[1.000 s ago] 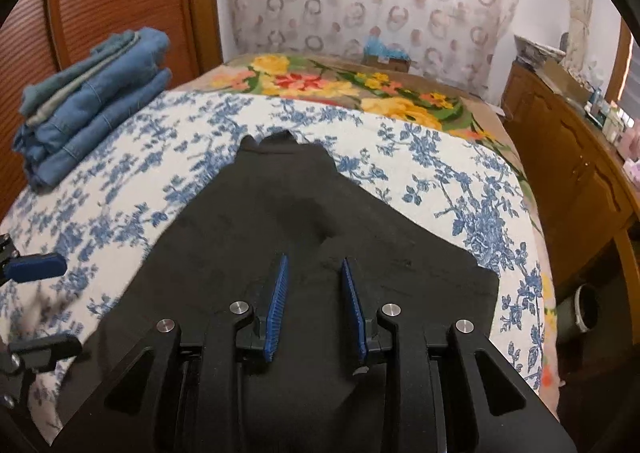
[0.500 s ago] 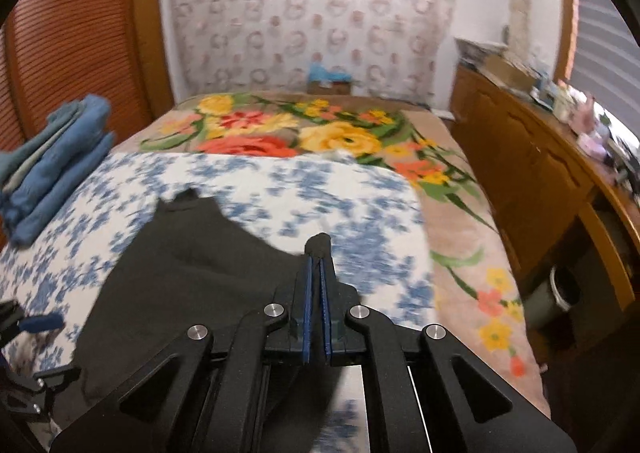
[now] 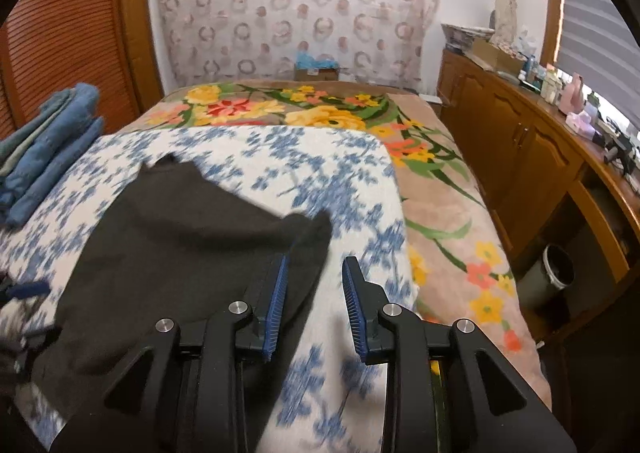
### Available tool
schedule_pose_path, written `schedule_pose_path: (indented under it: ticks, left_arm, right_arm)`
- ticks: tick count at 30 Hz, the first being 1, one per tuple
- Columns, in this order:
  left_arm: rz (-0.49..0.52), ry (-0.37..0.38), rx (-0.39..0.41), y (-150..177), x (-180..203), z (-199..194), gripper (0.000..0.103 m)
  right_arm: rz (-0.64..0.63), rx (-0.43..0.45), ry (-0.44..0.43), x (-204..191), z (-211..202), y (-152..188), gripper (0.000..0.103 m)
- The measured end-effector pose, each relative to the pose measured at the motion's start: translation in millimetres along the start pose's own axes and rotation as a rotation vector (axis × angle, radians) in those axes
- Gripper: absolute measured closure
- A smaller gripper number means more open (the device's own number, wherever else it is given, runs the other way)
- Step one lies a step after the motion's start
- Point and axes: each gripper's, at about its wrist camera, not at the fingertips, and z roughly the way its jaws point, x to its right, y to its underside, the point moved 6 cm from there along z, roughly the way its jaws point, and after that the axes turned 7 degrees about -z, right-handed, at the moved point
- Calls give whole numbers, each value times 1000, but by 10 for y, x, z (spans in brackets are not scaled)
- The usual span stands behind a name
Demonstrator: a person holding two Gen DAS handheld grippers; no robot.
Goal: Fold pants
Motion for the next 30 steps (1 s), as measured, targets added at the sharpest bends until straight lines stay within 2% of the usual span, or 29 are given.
schedule_pose_path:
  ticks: [5,7,9,10,12,15,19,24,30]
  left_arm:
    - [-1,1,0,2,5,1,43]
    - [-1,1,0,2,2,0,43]
    - [-27,4,-5,10,-11,-33,43]
    - [-47,30,3,19,0,-92,43]
    - [-28,52,8,53,69,-173,43]
    - [23,40,7,123,167,-261,43]
    - [50,60,11,205,234,-351,43]
    - [34,64,-7,234,197,-299,43]
    - [30,59,-16,270,182,-251,43]
  right_arm:
    - [-8,19,-37,-207,-291,280,75]
    - [-8,22,-47,-296,-401,405,71]
    - [4,24,-48,-368,-510,526,70]
    - [13,27,-53,-393,-552,565,69]
    - [27,39,-80,-467,-651,640,69]
    - [22,35,-95,-565,-760,750,69]
    - [11,46,-121,-686,-878,841,69]
    - [-13,25,-150,-861,-871,965,72]
    - [-18,-3,-107,-866,-785,1033,74]
